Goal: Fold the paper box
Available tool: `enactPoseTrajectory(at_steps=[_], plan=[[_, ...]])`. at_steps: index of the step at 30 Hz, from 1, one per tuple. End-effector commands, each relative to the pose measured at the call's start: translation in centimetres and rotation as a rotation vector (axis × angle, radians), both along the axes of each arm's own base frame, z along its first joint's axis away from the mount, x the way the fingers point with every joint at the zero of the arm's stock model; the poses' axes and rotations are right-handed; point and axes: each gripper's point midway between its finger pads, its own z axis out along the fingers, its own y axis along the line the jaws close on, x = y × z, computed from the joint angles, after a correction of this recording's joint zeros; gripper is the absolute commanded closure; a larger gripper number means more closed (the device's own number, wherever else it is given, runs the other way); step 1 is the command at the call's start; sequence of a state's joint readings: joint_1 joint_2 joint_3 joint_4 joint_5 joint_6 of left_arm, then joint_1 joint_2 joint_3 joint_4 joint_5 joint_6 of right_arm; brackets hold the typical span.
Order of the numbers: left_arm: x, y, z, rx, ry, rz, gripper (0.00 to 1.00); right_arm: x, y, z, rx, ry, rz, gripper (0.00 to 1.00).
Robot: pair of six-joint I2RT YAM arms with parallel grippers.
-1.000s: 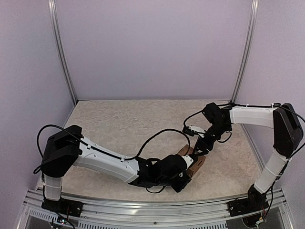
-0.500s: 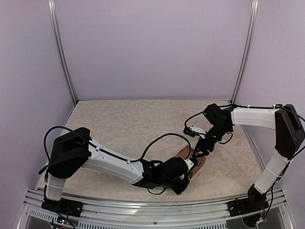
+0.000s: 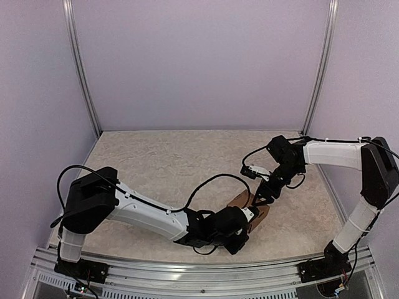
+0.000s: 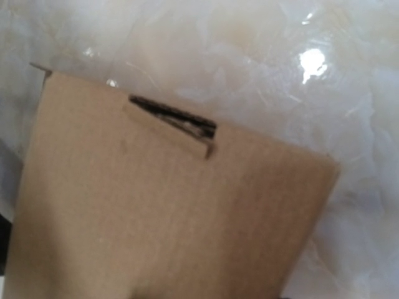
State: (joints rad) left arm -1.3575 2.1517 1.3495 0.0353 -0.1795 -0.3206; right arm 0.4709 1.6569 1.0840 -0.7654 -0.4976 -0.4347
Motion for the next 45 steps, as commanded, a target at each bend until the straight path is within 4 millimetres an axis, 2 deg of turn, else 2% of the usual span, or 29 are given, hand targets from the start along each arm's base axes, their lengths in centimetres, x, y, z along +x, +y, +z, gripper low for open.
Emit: enactPoseTrajectory(at_steps=[1,8,22,28,33,40,43,45], plan=[[0.0,-0.7,-0.2,0.025,-0.04,-0.013,0.98,-0.9,0.3,0.0,0.023,0.022,0.009,0.5],[0.6,-0.4,-1.0,0.056,-0.027,0.008,0.99,-1.8,0.3,0.3,0.047,0.03,0.023,0.49],[0.6,-0.8,0.1,0.122,-0.071,-0.014,0.99,-2.1,0.3,-0.5,0.039,0.07,-0.002,0.49],[1.3,0.6,-0.2,0.193,-0.07,-0.018,1.0,-2.9,0.0,0.0,0.031,0.108,0.007,0.47],[2.1,2.0,-0.6,0.248,-0.076,-0.044,0.99,-2.6,-0.6,1.2,0.044,0.136,-0.002,0.44],[2.7,4.0,-0.9,0.343,-0.149,-0.111,0.91,-1.7,-1.2,3.7,0.089,0.128,-0.034,0.42],[2.8,4.7,-0.4,0.336,-0.176,-0.121,0.8,-1.3,-1.4,3.8,0.093,0.118,-0.042,0.41],[2.7,4.9,0.0,0.324,-0.192,-0.116,0.73,-1.0,-1.6,3.2,0.079,0.116,-0.047,0.41]])
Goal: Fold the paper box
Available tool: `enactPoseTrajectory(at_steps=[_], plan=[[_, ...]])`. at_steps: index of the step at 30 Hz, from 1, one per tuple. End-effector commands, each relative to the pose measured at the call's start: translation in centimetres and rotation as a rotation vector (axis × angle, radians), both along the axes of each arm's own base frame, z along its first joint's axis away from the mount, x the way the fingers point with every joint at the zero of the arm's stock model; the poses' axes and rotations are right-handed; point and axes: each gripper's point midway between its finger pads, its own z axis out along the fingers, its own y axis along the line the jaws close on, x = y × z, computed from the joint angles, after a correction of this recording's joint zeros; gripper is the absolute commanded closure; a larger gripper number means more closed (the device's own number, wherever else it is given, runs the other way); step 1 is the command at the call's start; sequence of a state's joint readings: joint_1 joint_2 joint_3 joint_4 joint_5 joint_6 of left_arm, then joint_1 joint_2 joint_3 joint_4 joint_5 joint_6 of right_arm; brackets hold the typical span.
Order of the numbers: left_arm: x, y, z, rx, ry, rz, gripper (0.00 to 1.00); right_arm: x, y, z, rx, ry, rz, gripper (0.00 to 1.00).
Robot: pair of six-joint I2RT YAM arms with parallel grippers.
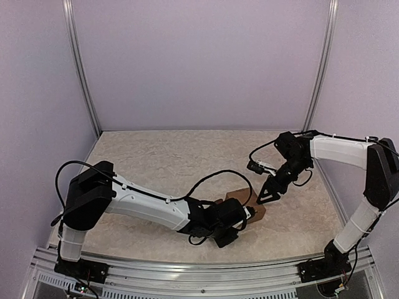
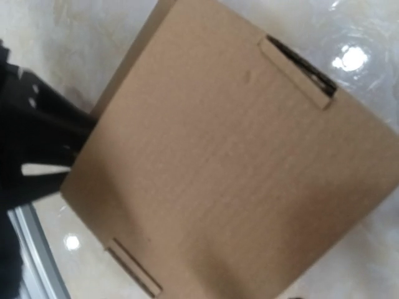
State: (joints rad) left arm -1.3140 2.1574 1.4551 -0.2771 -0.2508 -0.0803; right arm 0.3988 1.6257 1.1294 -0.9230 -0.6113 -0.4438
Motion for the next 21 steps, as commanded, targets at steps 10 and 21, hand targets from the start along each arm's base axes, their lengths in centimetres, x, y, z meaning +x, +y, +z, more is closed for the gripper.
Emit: enactPoseTrajectory(at_steps=[10,21], plan=[[-2.0,4.2,2.6,-0.114,-0.047,0.066,0.61,0.8,0.7,-1.1,0.048,0.047,0.007,0.41],[1.4,7.1,6.1,-0.502,0.14,0.279,0.55,1.5,0.5,-0.8,0.035,-0.005,0.007,0.41]])
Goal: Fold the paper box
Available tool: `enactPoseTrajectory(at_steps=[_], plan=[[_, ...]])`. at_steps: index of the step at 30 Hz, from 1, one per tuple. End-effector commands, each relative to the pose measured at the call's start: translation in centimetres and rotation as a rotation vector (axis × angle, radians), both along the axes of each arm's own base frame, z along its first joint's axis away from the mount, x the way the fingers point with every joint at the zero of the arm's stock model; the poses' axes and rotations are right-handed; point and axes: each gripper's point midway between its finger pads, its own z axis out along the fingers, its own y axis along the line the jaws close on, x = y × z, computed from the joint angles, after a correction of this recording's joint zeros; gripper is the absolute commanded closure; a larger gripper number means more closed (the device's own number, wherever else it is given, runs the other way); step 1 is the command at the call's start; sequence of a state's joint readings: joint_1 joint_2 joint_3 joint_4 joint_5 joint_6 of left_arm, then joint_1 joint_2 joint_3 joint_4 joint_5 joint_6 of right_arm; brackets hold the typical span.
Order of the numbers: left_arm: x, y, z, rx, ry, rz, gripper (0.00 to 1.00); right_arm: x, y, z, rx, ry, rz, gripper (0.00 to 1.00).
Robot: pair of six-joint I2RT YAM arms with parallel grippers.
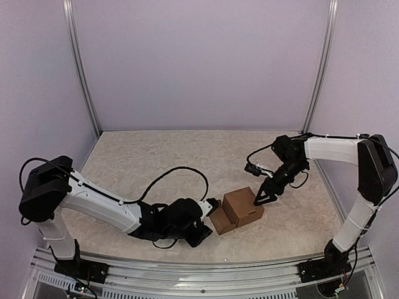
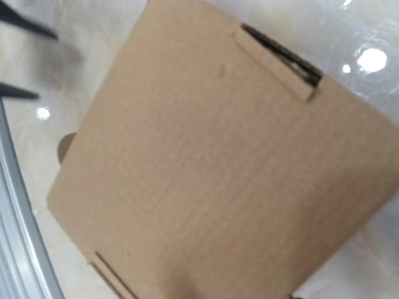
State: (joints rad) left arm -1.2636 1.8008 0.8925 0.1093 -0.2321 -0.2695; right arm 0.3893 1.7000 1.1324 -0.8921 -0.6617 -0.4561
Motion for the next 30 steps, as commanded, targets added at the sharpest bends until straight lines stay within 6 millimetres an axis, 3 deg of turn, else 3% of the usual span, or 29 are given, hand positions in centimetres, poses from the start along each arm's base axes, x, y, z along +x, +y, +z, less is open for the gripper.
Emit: enactPoseTrajectory(at_steps=[1,6,9,13,20,26,30], plan=[[2.1,-1.0,4.3,-0.269,0.071,0.128,0.54,1.4,-0.3,1.1,-0.008,-0.089,-0.004,0.41],[5.1,1.4,4.8,-0.309,0.093,0.226,0.47,2.6,-0.7,4.4,-0.049,-0.368,0.052,0.4],[5.6,1.7,4.6,-0.317,0.114,0.148,0.48,1.5,0.4,5.2,-0.095,-0.524,0.159,0.38],[5.5,1.3,3.7,-0.283,0.123,0.036,0.49,-1.0,2.4,3.4,-0.157,-0.651,0.316,0.37],[5.6,1.1,1.0,-0.244,0.199,-0.004,0.48,-3.0,5.1,1.4,-0.168,-0.769,0.449,0.35],[6.9,2.2,-0.7,-0.251,0.285,0.082,0.52,-3.8,5.7,-0.3,-0.202,-0.756,0.497,0.35],[6.4,1.9,-1.3,-0.284,0.331,0.062,0.53,-4.1,5.5,-1.6,-0.221,-0.736,0.517,0.36]])
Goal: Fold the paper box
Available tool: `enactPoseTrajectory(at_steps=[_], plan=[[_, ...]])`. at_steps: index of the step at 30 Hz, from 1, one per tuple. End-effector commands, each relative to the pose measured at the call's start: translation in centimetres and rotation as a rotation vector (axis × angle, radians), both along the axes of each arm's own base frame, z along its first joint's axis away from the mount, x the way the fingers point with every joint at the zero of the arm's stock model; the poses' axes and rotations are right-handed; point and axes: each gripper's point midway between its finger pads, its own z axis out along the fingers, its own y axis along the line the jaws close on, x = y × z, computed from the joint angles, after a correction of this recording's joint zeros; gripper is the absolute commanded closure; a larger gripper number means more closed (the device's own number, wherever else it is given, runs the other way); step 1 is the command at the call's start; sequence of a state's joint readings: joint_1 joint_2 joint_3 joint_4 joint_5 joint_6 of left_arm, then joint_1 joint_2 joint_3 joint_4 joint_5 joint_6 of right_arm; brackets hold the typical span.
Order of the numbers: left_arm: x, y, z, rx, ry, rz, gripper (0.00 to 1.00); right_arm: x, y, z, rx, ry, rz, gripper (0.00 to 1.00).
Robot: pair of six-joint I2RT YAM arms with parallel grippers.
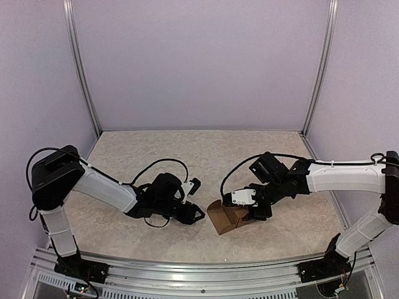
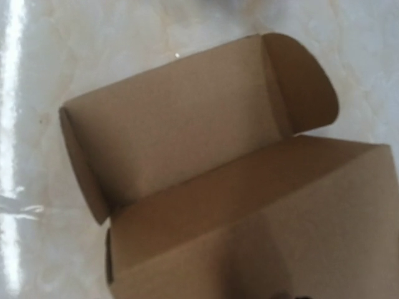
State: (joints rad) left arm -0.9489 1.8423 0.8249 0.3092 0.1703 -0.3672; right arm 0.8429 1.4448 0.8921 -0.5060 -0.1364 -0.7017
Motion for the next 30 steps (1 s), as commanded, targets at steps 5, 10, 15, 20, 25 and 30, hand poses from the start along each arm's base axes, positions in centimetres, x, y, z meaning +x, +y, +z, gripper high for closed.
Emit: enactPoseTrajectory(at_steps=[5,10,15,20,25,30], plan=[[-0.4,-1.3,-1.2,-0.07,0.097,-0.034,0.51,-0.6,-0.3,-2.2,-0.042,0.017,0.018,0.38],[-0.5,-1.7,-2.3,-0.092,0.205,-0.015,0.54,-0.9,-0.4,-2.0,-0.037,0.025,0.021,0.38],[-0.2,-1.7,-2.4,-0.163,0.363,0.113,0.48,-1.2,-0.3,-1.9,-0.024,0.039,0.022,0.38],[-0.2,-1.9,-2.7,-0.275,0.535,0.249,0.45,-1.5,-0.2,-1.9,-0.014,0.053,0.028,0.38],[0.0,-2.9,-2.6,-0.345,0.561,0.266,0.44,-1.8,-0.2,-1.9,-0.006,0.059,0.033,0.39],[0.6,-2.8,-2.1,-0.329,0.487,0.271,0.46,-2.1,-0.4,-1.8,-0.004,0.064,0.036,0.39]])
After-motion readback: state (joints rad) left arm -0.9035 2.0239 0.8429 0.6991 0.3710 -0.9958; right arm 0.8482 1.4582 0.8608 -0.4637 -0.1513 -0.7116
